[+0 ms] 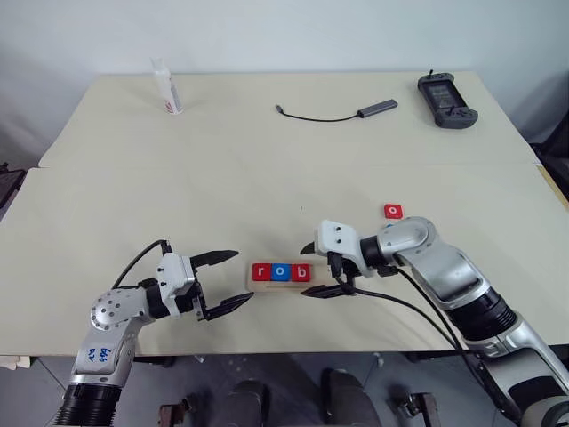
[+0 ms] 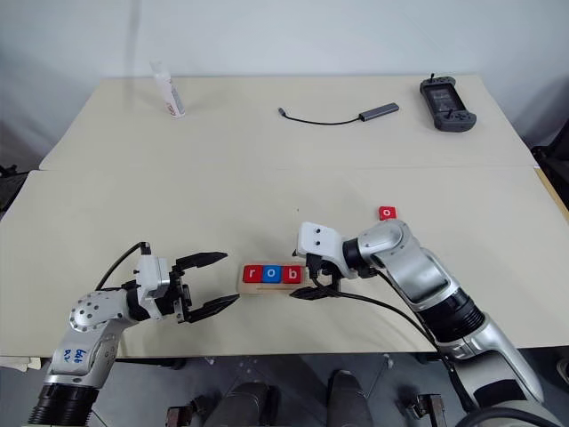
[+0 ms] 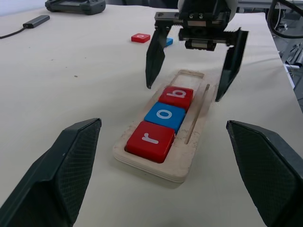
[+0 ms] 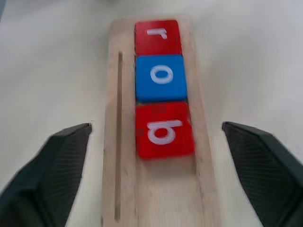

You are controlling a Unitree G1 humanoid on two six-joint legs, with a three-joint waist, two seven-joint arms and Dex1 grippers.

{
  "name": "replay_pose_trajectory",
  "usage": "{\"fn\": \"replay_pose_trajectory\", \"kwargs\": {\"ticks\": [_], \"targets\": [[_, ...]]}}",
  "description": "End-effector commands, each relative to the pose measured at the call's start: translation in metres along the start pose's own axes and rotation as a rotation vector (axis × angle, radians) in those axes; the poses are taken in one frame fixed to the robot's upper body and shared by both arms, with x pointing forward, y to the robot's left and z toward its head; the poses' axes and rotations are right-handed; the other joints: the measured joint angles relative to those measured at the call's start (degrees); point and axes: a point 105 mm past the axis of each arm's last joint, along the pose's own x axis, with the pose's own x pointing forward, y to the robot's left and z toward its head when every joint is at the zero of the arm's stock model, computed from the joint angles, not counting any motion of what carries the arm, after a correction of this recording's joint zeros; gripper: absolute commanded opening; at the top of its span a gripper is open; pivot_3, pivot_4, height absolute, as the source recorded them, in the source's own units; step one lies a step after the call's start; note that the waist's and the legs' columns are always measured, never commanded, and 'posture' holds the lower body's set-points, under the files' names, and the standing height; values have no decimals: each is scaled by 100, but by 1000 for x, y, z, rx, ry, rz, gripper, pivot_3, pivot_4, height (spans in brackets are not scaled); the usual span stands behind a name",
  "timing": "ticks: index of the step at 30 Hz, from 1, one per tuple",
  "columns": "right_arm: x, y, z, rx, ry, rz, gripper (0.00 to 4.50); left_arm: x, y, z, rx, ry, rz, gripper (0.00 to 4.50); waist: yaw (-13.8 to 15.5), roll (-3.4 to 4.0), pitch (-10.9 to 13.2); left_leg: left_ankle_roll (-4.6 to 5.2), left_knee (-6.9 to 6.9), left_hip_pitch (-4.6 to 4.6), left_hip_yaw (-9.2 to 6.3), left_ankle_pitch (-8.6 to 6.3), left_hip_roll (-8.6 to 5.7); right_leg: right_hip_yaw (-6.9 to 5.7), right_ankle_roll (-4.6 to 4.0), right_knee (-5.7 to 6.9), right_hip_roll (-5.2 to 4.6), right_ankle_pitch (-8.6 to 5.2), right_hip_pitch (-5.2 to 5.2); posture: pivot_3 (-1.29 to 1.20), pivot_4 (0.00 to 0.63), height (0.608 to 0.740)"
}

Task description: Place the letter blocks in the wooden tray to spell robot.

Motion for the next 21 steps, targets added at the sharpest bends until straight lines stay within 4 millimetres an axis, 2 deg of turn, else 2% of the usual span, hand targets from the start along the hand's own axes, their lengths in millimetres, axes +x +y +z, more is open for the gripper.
{"fn": "replay_pose_trajectory", "kwargs": {"ticks": [1,2,5,9,11,14,18,21], "targets": [[-13,-3,18,-49,-65,-39,4455,3,2,9,21,-37,-2,4500,0,0,0,0,0,0,0,0,0,0,0,0,0,0,0,0,150,740],[-13,-3,20,-47,-80,-42,4455,3,2,9,21,-37,-4,4500,1,0,0,0,0,0,0,0,0,0,0,0,0,0,0,0,150,740],[-14,-1,24,-45,-102,-41,3880,5,3,9,21,-38,-9,4500,0,0,0,0,-1,0,0,0,1,0,0,0,1,0,0,0,150,740],[-29,-1,16,1,-124,-98,2533,6,4,11,24,-39,-15,4500,10,0,0,0,-1,0,0,0,0,0,0,0,0,0,0,0,150,740],[-46,-5,9,29,-171,-199,2533,4,4,11,20,-36,-21,4500,39,0,0,1,-1,-1,-1,0,-3,-1,0,0,-3,0,2,0,150,740],[-74,-2,-4,81,-236,-341,3103,4,4,8,9,-29,-31,4500,120,-1,0,5,-2,-1,1,-3,-4,0,0,0,-2,0,4,0,150,740],[-110,12,-31,159,-253,-538,4479,7,6,6,-5,-28,-47,4500,159,0,0,4,-4,-1,2,-3,-3,0,0,-4,-1,0,3,0,150,740],[-139,22,-52,171,-242,-748,4479,12,11,6,-14,-34,-53,4500,173,-1,0,4,-3,2,3,-3,-3,1,1,-4,0,0,7,0,150,740]]}}
